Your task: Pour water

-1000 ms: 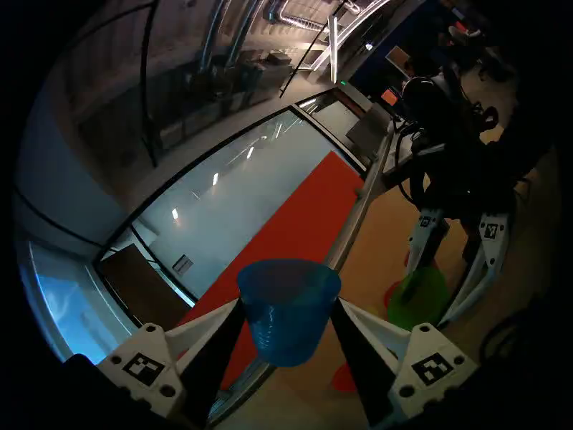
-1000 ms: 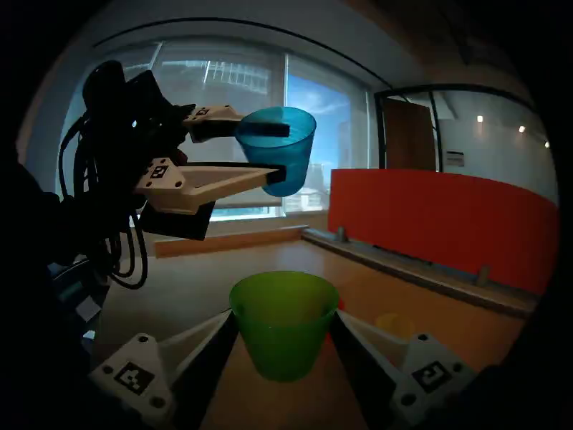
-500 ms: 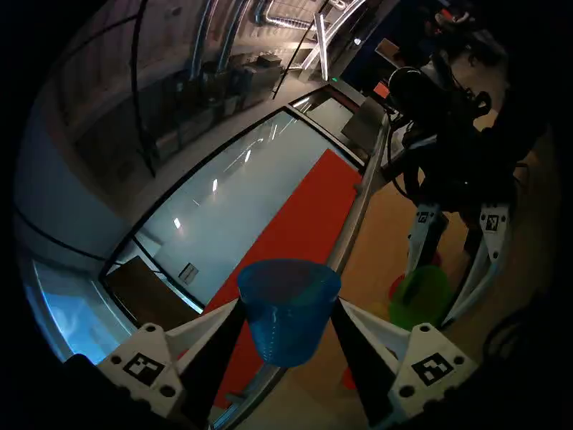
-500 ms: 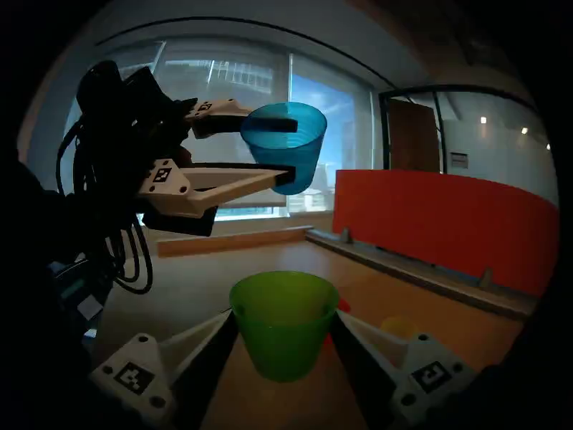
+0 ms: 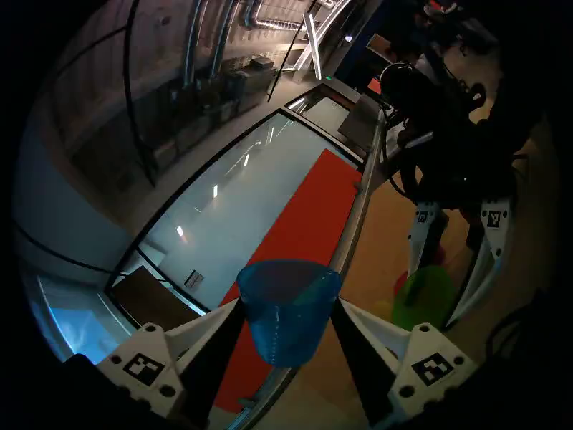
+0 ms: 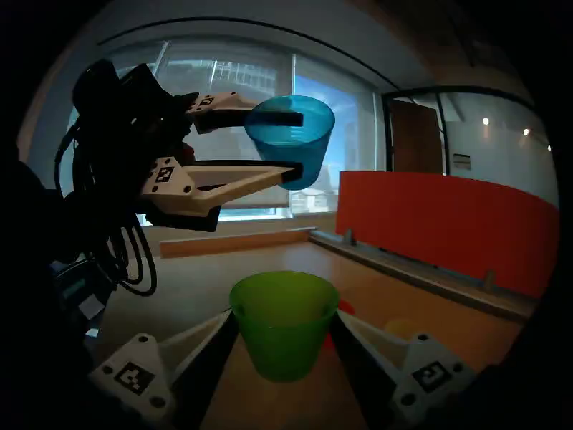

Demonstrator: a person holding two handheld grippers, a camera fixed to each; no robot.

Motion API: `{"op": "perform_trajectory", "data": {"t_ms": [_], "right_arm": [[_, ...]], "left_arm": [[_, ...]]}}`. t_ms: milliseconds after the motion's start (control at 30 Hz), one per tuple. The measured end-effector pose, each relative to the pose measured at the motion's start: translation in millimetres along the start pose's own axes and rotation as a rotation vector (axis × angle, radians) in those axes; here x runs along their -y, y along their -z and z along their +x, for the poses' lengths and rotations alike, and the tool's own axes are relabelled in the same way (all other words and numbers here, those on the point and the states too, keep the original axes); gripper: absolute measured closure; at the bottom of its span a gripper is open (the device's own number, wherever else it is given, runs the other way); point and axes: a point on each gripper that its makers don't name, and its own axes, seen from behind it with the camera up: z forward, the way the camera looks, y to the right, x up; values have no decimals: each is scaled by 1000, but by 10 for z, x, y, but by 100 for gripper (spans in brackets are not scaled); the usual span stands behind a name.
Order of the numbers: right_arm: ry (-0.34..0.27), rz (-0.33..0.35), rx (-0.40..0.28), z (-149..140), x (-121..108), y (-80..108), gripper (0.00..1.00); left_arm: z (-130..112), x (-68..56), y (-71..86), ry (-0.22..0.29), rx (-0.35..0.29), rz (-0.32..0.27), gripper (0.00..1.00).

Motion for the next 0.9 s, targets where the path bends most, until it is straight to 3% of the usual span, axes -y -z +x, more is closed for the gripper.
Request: {"op": "perform_trajectory", "data": {"t_ms": [900], "right_arm": [[4,8,-7,24,36,-9,12]], "left_arm": [[63,26,12,-78,-6,12,17]]}}
